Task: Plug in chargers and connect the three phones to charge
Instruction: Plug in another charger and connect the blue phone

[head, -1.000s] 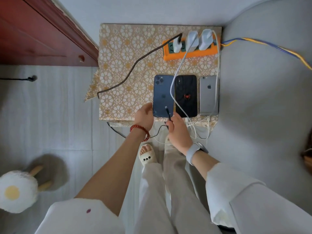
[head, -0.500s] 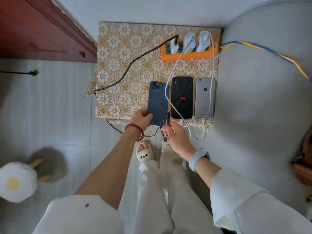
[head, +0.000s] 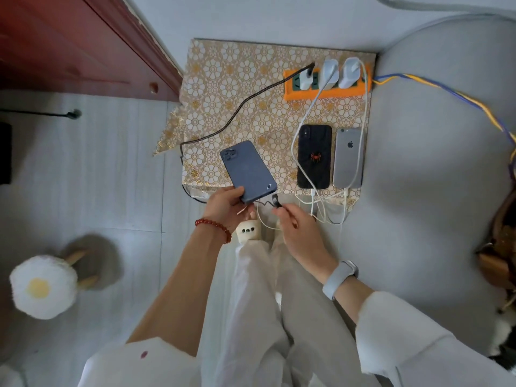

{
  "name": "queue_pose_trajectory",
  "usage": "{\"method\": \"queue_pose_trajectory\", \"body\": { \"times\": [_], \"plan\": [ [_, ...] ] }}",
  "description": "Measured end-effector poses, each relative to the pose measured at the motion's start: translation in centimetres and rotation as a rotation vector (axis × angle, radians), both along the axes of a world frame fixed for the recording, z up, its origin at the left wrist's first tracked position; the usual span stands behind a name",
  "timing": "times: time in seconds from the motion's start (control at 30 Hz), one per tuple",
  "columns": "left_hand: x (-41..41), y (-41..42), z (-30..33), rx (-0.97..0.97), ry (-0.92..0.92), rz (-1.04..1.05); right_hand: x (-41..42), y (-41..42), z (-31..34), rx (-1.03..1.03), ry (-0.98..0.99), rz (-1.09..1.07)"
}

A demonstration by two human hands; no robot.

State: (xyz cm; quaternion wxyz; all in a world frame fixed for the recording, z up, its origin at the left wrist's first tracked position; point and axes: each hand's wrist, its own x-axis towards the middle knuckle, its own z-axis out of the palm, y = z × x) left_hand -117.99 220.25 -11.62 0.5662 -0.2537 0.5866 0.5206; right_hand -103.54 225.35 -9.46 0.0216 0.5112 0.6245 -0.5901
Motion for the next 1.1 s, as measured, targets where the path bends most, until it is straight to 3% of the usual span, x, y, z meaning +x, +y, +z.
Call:
{"method": "queue_pose_trajectory", "body": {
  "times": [0.23,0.6,0.87,1.1],
  "plan": [
    [-0.9,-0.2,1.4,0.053,-0.031,0.021,-3.3,-1.6,0.8,0.076,0.026,-0.166],
    [-1.8,-0.7,1.7,0.095,-0.067,0.045,-4.6,-2.6,1.7,0.136,-0.017,-0.255],
    [-1.9,-0.4,1.8,0.095,-0.017,-0.024,-4.7,-2.7,2.1,0.131,-0.063,-0.276],
    [-1.4,-0.2,2.0,0.012,0.136,-0.165,-4.7,-2.5,1.7,0.135,-0.174,-0.26]
  ]
}}
